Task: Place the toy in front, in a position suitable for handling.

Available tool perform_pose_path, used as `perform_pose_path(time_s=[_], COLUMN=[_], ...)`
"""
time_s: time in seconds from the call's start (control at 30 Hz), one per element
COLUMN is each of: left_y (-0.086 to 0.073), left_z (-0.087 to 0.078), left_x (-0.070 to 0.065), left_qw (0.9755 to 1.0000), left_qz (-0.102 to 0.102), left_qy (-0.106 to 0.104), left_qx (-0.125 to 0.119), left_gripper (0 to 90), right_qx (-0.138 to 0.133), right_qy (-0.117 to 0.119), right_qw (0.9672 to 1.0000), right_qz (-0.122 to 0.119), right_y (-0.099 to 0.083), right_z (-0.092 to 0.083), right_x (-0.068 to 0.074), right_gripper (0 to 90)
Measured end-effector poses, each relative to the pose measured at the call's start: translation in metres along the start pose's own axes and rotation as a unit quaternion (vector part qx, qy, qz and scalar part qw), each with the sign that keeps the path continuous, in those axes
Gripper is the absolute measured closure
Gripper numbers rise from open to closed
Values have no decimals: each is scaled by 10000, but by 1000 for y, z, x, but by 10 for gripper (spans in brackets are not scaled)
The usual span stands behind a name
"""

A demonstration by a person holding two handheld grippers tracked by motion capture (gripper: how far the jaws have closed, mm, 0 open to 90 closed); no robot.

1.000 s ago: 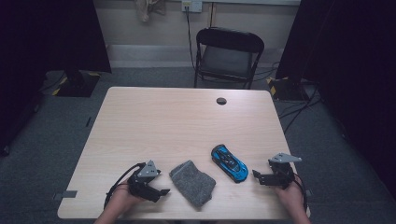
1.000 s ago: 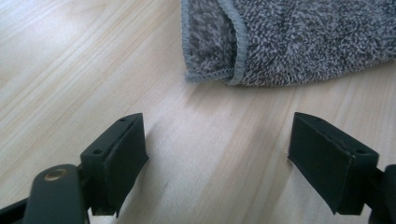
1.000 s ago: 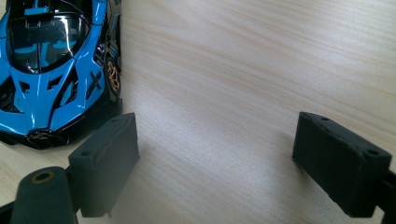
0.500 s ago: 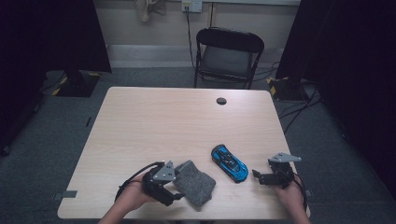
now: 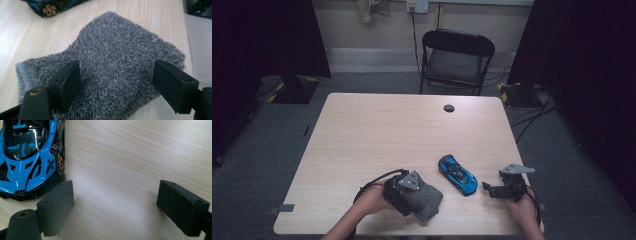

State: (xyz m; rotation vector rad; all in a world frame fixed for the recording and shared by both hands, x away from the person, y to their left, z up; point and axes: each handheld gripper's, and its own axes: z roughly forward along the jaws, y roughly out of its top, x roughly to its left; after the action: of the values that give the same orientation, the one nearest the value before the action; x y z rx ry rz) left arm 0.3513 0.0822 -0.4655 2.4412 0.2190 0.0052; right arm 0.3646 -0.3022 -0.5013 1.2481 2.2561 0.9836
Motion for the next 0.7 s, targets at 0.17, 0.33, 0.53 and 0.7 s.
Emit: perform_pose_path(time_s=[0.17,0.33,0.53,0.7], left_y=[-4,-7,-10,-9], left_z=[8,9,9,7], left_x=[1,0,-2,-3], left_qw=[9999,10000,9999,9994], left_qz=[-97,-78,-112,-321], left_qy=[-25,-13,63,151], left_qx=[61,44,-31,21], left_gripper=[242,307,401,553], right_qx=[2,3,5,4], right_qy=[3,2,1,0], right_qw=[10000,10000,10000,10000], right_qz=[-2,-2,-1,-4], right_y=[0,0,0,0], right_z=[0,0,0,0], right_x=[0,0,0,0], right_gripper=[136,136,136,136])
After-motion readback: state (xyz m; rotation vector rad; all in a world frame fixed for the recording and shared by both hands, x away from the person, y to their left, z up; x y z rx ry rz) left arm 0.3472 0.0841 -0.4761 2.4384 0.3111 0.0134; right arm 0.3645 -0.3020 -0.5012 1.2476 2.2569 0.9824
